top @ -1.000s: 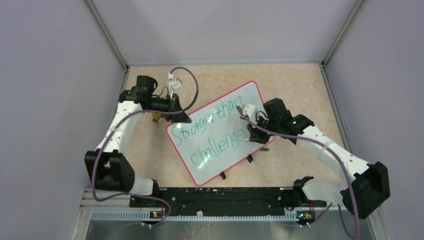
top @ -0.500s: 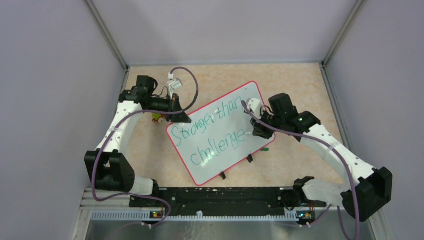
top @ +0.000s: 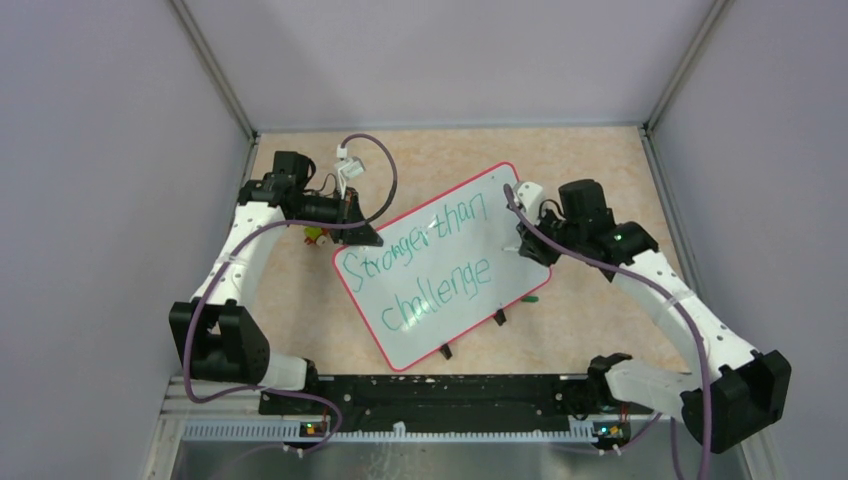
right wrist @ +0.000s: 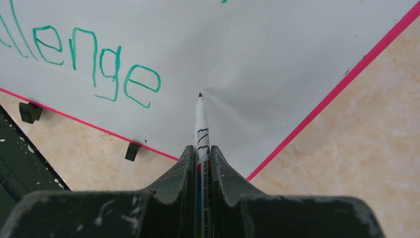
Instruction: Write a sentence on the whiteboard
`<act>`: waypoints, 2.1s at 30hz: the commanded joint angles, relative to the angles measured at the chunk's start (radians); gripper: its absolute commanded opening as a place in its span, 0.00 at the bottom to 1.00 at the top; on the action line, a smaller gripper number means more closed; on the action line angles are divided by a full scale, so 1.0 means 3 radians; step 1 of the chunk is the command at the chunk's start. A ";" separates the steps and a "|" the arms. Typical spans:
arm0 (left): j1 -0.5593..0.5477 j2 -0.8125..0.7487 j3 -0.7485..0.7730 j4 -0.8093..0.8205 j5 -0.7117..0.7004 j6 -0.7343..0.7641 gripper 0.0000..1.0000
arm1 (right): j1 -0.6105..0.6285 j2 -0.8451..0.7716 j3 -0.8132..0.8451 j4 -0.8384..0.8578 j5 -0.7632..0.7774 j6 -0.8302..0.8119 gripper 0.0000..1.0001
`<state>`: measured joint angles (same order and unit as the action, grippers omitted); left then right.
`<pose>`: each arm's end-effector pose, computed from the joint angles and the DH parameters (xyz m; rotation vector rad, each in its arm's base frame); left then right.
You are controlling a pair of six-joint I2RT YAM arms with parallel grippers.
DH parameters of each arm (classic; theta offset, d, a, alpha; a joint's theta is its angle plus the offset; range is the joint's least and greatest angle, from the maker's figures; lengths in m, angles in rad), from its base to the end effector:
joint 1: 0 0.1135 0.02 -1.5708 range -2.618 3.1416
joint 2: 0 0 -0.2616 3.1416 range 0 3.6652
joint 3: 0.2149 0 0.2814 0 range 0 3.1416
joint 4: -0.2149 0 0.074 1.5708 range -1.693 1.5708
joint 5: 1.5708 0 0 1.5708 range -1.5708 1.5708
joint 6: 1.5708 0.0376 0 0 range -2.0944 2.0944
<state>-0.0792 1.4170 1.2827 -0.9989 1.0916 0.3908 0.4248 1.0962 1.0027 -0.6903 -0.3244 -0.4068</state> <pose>0.2955 -0.0569 0.3119 0.8222 2.1247 -1.2767 0.2296 0.1170 0.3029 -1.0862 2.0682 0.3901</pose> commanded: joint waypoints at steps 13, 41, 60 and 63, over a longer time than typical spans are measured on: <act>-0.0069 -0.0114 0.0053 0.0149 -0.0067 0.0264 0.00 | -0.0034 0.0321 0.0236 0.0252 -0.0109 0.0093 0.00; -0.0069 -0.0106 0.0055 0.0155 -0.0078 0.0262 0.00 | 0.0109 0.0185 -0.0069 0.0121 0.0193 -0.0124 0.00; -0.0069 -0.0075 0.0057 0.0163 -0.0099 0.0261 0.00 | 0.0011 0.0148 -0.0315 0.0068 0.0177 -0.0216 0.00; -0.0069 -0.0072 0.0054 0.0160 -0.0099 0.0264 0.00 | 0.0042 0.0171 -0.0333 0.0044 0.0070 -0.0189 0.00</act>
<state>-0.0803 1.4155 1.2827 -0.9985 1.0851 0.3897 0.4400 1.1431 0.9176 -0.7258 -0.2916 -0.4526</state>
